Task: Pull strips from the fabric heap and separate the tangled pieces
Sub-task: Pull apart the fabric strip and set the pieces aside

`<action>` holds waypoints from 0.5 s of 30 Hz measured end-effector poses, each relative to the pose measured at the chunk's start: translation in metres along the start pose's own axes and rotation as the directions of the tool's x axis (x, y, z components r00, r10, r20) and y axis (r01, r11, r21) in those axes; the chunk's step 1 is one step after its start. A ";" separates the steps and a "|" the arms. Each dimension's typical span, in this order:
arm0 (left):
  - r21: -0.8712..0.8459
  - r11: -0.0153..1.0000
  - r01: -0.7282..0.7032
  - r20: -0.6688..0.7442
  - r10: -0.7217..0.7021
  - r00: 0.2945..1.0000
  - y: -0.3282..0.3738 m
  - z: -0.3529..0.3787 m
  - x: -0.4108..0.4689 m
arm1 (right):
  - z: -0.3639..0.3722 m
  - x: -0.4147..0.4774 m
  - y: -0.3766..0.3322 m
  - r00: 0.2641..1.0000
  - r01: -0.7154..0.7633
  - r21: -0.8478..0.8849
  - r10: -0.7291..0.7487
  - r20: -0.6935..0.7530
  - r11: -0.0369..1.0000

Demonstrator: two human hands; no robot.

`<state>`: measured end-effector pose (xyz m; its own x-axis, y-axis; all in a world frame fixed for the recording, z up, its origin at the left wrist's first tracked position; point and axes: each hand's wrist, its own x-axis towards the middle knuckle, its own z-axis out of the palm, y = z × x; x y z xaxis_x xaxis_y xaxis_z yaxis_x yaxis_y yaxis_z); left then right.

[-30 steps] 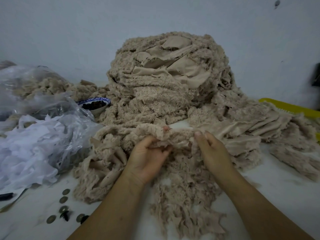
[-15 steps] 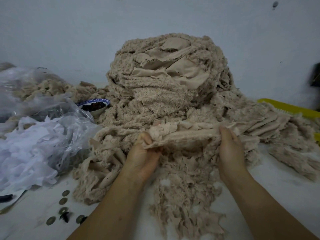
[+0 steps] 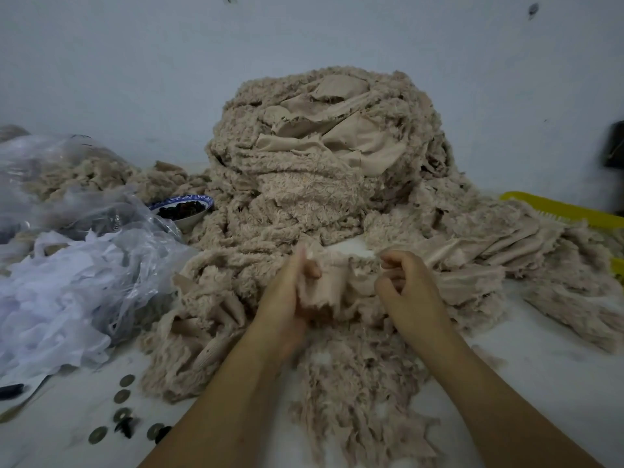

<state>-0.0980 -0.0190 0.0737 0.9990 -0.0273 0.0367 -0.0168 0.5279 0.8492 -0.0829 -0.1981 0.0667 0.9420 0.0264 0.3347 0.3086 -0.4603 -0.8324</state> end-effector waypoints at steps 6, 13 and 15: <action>0.468 0.874 -0.127 0.142 0.067 0.988 -0.009 0.005 -0.008 | 0.008 -0.002 -0.009 0.946 0.298 -0.191 -0.262 0.191 0.935; 0.683 0.708 -0.180 0.067 0.186 0.980 -0.009 0.011 -0.009 | 0.008 0.002 -0.002 0.990 0.095 -0.033 -0.091 0.106 0.995; 0.630 0.755 -0.181 0.040 0.201 0.979 -0.009 0.007 -0.006 | 0.006 0.003 0.000 0.996 -0.061 0.160 0.049 0.078 0.985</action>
<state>-0.1039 -0.0293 0.0695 0.9726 0.0452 0.2281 -0.2206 -0.1310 0.9665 -0.0795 -0.1925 0.0651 0.9634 0.0725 0.2580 0.2676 -0.3129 -0.9113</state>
